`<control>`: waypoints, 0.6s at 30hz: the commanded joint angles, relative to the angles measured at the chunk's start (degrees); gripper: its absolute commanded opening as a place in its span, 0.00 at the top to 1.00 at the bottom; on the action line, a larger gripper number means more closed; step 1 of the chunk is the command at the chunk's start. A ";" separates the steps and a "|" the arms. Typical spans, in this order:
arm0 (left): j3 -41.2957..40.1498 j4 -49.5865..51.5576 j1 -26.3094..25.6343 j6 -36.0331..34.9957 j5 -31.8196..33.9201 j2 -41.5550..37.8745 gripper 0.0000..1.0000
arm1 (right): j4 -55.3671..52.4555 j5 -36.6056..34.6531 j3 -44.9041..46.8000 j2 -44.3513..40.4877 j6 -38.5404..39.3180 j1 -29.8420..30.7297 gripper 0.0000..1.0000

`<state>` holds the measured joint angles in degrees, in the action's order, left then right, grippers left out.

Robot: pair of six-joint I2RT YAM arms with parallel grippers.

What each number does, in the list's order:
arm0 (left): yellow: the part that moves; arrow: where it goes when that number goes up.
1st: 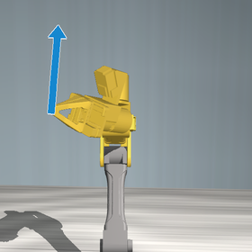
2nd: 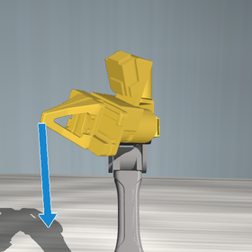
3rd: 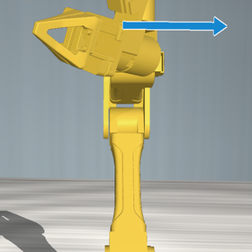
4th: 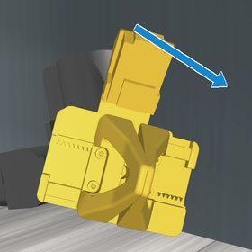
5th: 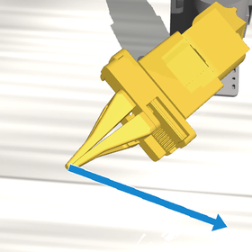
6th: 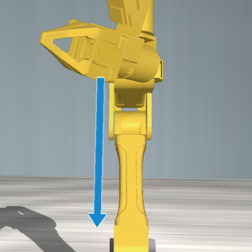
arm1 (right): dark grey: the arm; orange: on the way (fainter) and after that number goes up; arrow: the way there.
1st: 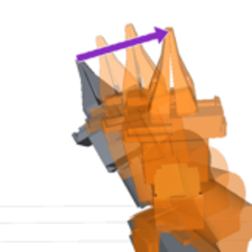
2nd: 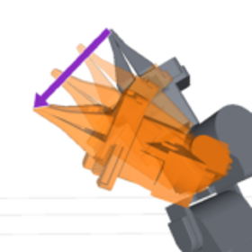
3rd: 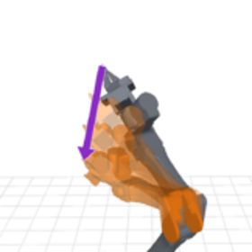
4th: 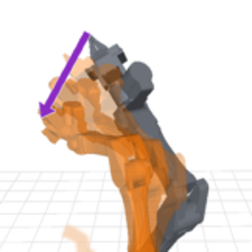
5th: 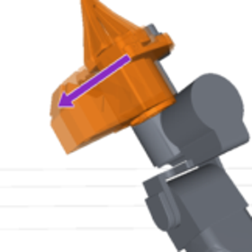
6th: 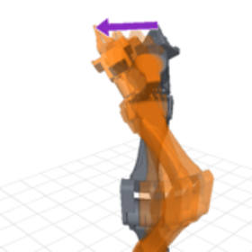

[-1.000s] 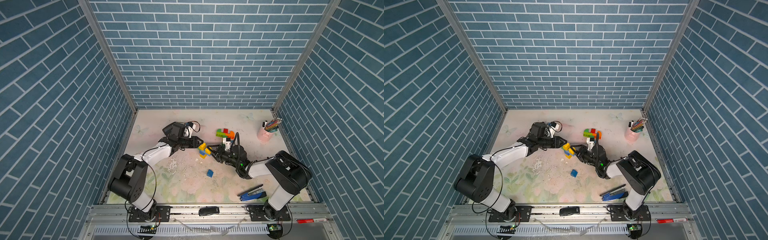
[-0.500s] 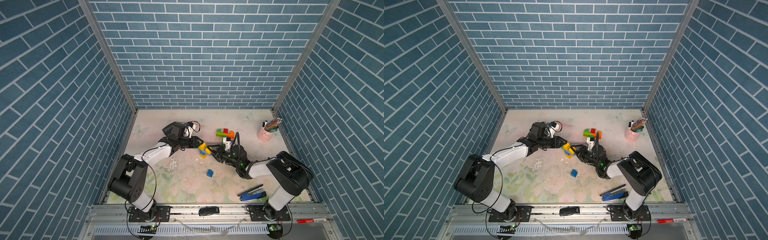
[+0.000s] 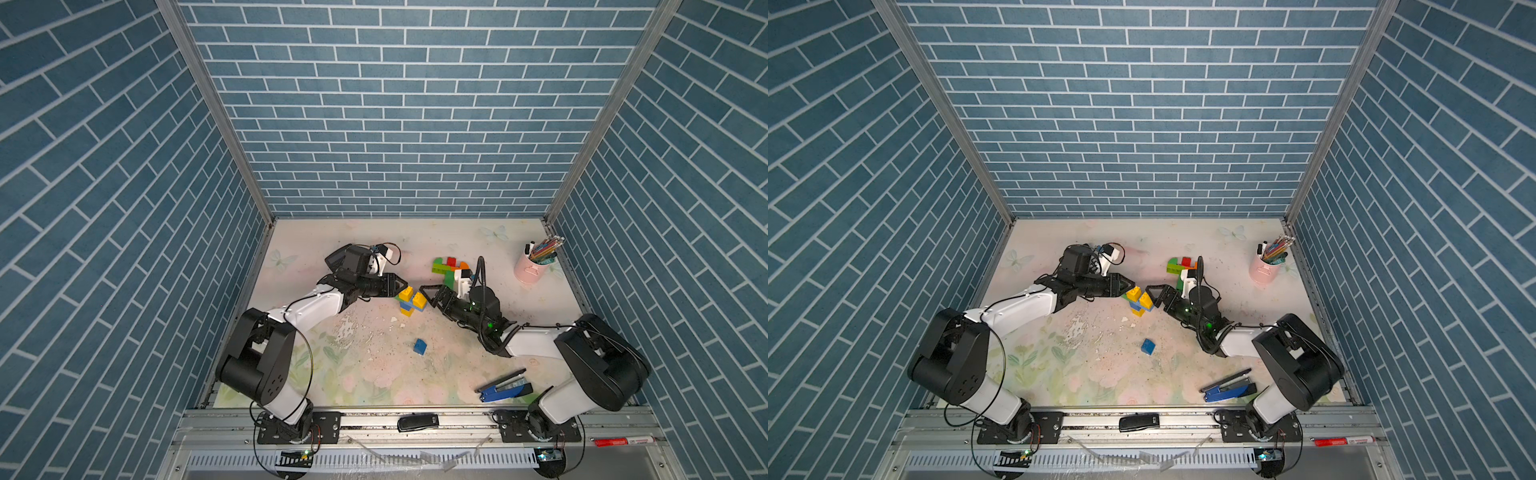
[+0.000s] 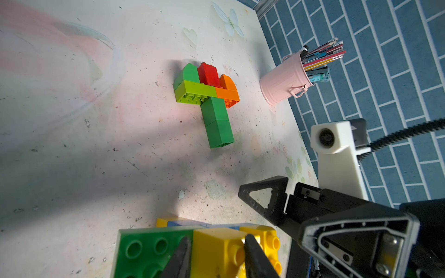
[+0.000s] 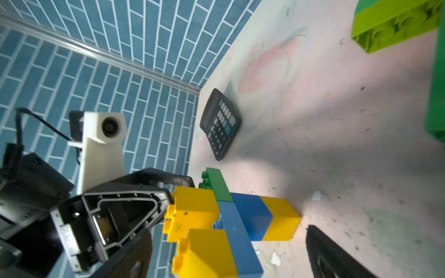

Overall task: Assemble a fork with lego
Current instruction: Pick up the lego brick from the center of the board.

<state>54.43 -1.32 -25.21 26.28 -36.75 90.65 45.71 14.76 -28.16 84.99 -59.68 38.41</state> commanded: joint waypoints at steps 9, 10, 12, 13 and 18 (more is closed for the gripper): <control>0.56 2.64 -0.19 -0.62 0.01 1.46 0.62 | -31.23 -6.98 1.61 -20.54 53.78 10.00 0.02; 0.59 2.64 -0.25 -0.62 0.01 1.46 0.62 | -32.89 -8.85 1.70 -20.52 55.80 12.20 0.02; 0.58 2.73 -0.21 -0.59 0.17 1.46 0.62 | -33.80 -9.40 2.09 -19.91 56.56 14.93 0.02; 0.58 2.81 -0.25 -0.55 0.15 1.46 0.62 | -33.23 -9.40 2.59 -19.46 56.39 15.95 0.03; 0.74 3.12 -0.24 -0.72 0.19 1.53 0.62 | -30.95 -9.40 3.20 -14.26 58.23 19.75 0.10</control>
<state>54.50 -1.13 -25.32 26.28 -37.30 90.76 15.42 6.98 -25.17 68.45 -7.29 56.97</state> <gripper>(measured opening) 0.383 0.917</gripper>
